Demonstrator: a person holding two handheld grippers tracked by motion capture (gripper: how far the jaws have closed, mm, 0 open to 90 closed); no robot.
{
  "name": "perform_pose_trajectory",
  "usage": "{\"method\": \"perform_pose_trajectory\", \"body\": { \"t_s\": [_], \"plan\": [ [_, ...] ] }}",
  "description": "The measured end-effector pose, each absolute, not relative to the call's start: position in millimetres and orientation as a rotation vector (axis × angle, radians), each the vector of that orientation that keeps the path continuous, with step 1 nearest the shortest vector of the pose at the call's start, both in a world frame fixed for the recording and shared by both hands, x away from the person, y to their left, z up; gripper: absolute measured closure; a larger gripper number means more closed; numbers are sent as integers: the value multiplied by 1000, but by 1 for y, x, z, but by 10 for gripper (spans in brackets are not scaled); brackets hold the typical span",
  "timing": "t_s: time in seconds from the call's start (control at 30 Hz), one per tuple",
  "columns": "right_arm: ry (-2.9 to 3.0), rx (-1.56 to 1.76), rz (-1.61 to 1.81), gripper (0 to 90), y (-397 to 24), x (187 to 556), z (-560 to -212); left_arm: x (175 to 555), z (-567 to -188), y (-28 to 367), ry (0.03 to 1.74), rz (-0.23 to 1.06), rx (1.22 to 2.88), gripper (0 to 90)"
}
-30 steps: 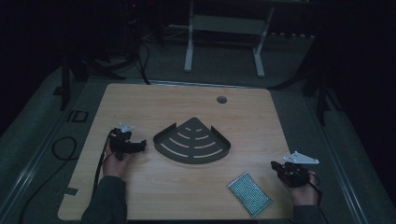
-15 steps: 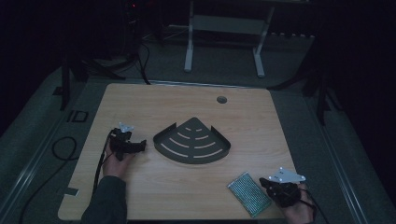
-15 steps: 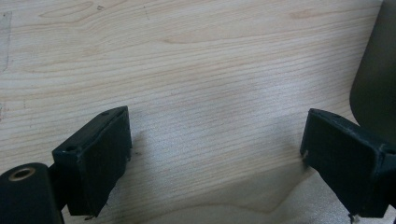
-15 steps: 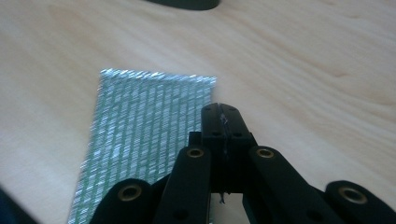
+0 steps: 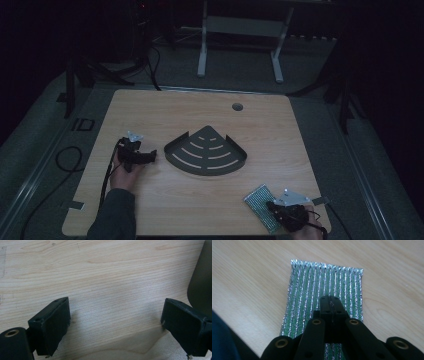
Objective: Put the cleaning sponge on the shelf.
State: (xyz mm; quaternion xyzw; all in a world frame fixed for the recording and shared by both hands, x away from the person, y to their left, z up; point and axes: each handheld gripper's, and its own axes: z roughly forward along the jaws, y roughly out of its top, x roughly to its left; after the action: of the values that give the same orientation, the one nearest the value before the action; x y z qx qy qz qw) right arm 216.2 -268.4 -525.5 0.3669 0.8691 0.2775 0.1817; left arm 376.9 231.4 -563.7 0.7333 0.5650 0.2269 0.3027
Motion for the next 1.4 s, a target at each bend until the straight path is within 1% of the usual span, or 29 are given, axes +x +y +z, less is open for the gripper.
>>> {"method": "perform_pose_trajectory", "body": {
  "t_s": [0.2, 0.77, 1.17, 1.4],
  "plan": [
    [2430, 1042, 782, 900, -266, 227, -528, 377, -564, 231, 1498, 601, 1945, 94],
    [2431, 979, 781, 900, -256, 272, -529, 377, -564, 231, 1498, 601, 1944, 94],
    [2426, 1020, 715, 899, -264, 289, -506, 377, -564, 231, 1498, 601, 1944, 94],
    [2471, 1117, 646, 891, -267, 305, -507, 377, -564, 231, 1498, 601, 1944, 94]
  ]
}}
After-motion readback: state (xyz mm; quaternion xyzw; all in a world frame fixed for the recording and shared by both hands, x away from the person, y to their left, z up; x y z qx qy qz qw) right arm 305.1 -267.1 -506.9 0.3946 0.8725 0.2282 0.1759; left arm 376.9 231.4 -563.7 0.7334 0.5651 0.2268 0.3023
